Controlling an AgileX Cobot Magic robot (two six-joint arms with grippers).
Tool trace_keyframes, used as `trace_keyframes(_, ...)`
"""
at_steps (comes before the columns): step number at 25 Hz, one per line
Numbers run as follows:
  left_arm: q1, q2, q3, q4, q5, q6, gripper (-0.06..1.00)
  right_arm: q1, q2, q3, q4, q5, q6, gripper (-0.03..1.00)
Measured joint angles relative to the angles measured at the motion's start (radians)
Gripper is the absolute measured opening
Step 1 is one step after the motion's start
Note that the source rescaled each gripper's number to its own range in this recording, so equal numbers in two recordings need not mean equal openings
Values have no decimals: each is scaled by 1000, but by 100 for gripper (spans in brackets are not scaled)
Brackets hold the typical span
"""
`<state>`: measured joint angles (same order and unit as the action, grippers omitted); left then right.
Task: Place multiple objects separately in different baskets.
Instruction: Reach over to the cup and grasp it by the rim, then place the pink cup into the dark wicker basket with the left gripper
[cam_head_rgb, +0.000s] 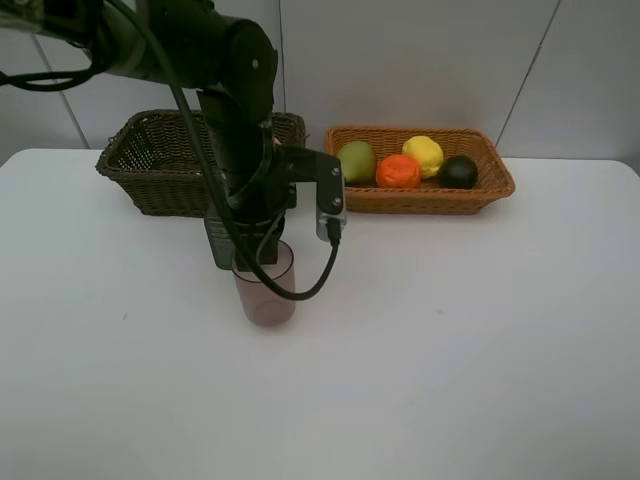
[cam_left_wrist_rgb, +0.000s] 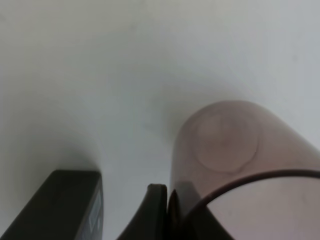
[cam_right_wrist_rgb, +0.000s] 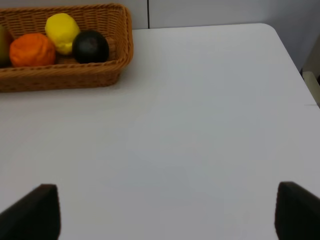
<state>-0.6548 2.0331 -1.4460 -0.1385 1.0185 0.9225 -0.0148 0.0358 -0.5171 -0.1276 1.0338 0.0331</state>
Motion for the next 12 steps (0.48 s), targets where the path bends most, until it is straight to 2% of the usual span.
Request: trace_keyframes(12,0,-181,-88,4,84,0,0,0,0,0,0,0,0,88)
